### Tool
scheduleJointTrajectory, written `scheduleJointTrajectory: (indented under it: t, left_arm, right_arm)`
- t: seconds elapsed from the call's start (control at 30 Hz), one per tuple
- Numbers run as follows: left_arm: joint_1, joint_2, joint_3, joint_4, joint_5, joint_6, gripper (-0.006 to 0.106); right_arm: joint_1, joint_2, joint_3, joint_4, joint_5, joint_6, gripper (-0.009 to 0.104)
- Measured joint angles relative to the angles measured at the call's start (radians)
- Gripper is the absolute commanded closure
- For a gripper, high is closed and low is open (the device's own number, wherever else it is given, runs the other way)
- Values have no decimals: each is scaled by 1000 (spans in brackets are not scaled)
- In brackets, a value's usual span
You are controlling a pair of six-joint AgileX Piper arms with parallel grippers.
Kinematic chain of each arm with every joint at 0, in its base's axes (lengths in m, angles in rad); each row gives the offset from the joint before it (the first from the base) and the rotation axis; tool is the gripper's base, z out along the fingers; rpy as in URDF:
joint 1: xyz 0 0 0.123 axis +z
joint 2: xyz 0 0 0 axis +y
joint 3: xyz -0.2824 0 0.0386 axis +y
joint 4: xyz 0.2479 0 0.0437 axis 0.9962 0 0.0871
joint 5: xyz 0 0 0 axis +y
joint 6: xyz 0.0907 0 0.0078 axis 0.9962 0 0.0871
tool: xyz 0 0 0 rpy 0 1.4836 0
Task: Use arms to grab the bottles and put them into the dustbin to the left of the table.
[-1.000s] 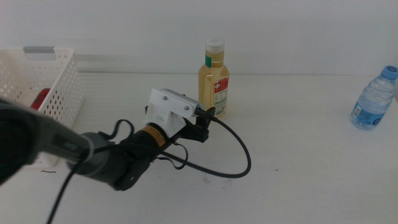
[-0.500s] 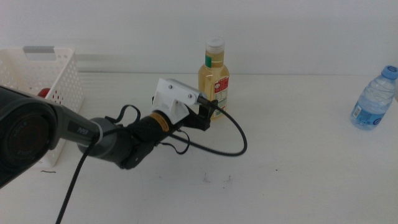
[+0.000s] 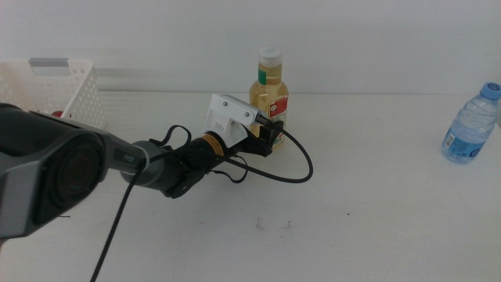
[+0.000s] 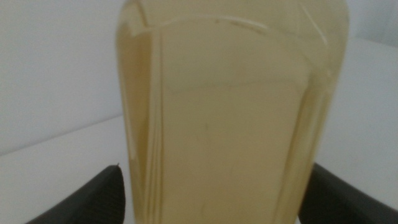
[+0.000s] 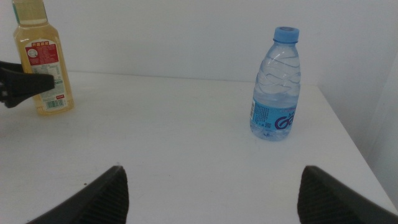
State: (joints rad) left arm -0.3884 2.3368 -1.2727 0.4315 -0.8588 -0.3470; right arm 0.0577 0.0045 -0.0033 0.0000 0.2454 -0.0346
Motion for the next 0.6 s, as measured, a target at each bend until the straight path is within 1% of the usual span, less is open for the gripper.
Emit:
scheduleJointTrajectory:
  t: [0.47, 0.57, 0.6]
  left_arm:
    - [-2, 88, -130, 27, -6, -25, 7]
    - [-13, 90, -139, 2, 15, -10, 13]
    - [-17, 90, -141, -14, 20, 3, 18]
  right_arm:
    - [0, 0, 0, -5, 0, 0, 7]
    - [0, 0, 0, 0, 0, 0, 7]
    - [0, 0, 0, -5, 0, 0, 7]
